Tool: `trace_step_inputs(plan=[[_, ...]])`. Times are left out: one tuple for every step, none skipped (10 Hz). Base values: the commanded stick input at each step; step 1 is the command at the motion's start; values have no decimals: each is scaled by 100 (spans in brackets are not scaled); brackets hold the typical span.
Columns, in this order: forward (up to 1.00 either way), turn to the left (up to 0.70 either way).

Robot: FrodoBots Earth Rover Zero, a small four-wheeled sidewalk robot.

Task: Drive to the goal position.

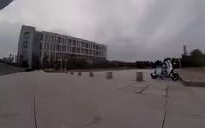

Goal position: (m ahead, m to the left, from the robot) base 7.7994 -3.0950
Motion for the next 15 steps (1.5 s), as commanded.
trace_step_inputs(plan=[[70,0],[70,0],[70,0],[70,0],[70,-3],[70,-23],[70,-30],[70,-30],[70,-30],[70,-27],[70,-11],[70,0],[70,0],[70,0],[70,0]])
